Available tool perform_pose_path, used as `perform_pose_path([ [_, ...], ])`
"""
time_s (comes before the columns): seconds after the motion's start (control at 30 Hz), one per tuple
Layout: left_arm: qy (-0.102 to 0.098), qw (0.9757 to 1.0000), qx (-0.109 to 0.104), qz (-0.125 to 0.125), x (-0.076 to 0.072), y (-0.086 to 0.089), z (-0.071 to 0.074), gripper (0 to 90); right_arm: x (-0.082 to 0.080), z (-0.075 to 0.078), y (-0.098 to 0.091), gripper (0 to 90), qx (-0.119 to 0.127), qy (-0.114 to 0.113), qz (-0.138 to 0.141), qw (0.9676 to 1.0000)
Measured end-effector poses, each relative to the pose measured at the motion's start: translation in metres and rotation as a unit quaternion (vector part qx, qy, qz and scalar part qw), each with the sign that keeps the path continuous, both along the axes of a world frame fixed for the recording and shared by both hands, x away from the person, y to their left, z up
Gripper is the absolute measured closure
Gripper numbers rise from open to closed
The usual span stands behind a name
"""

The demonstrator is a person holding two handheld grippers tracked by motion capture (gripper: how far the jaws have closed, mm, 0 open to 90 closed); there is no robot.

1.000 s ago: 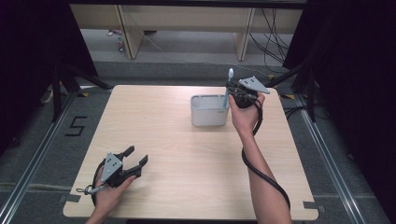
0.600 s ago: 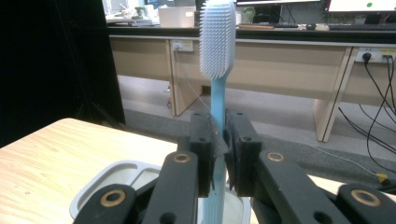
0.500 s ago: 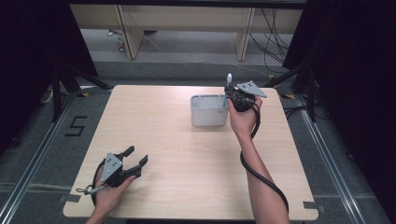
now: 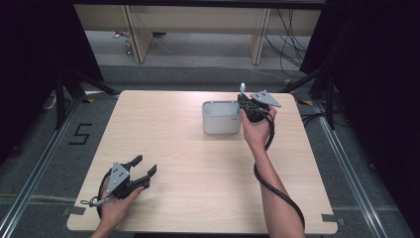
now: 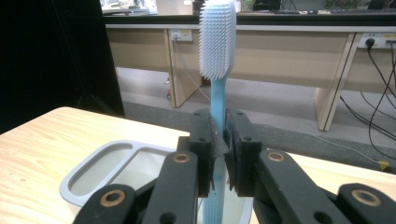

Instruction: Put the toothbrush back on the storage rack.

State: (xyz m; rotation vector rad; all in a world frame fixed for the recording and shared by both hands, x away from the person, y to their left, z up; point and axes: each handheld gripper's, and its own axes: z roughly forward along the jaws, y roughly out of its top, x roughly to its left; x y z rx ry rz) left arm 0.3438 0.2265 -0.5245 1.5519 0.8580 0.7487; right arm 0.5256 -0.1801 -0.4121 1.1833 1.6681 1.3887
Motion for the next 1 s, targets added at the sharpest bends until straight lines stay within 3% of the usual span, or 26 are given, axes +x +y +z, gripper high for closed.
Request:
perform_pose_path([
  [0.23,-0.009,0.9999,-0.006,-0.005,0.002,-0.001,-0.001,32.8,0.0,-0.007,0.0,81.9,0.002,0.008,-0.003,1.0],
  [0.27,0.001,1.0,0.0,0.0,0.0,0.0,0.0,32.7,0.002,-0.01,-0.001,81.9,0.003,0.011,-0.001,0.9999],
  [0.37,0.001,1.0,0.001,-0.001,0.0,0.0,0.0,32.8,0.002,-0.014,-0.002,82.0,-0.009,0.007,-0.002,0.9999],
  [0.4,-0.002,1.0,0.001,-0.001,0.001,0.0,0.0,32.8,0.001,-0.016,0.0,82.0,0.004,0.019,-0.005,0.9998],
  [0.57,0.0,1.0,0.002,-0.001,0.0,0.0,0.0,32.7,0.002,-0.02,-0.002,82.0,-0.017,0.014,0.002,0.9998],
  [0.67,-0.01,0.9999,-0.004,-0.006,0.002,-0.001,-0.001,32.7,0.002,-0.023,0.0,81.9,-0.008,0.023,0.001,0.9997],
  [0.73,0.0,1.0,0.003,-0.001,0.0,0.0,0.0,32.7,0.002,-0.025,0.0,81.9,-0.013,0.025,0.0,0.9996],
  [0.8,-0.011,0.9999,-0.004,-0.007,0.002,-0.001,-0.001,32.8,0.003,-0.027,-0.002,82.0,-0.026,0.022,0.001,0.9994],
  [0.87,-0.011,0.9999,-0.004,-0.007,0.002,-0.001,-0.001,32.8,0.001,-0.029,0.0,82.0,-0.017,0.031,-0.005,0.9994],
  [1.0,-0.011,0.9999,-0.004,-0.004,0.002,-0.001,-0.001,32.7,0.002,-0.033,-0.004,82.0,-0.032,0.027,-0.003,0.9991],
])
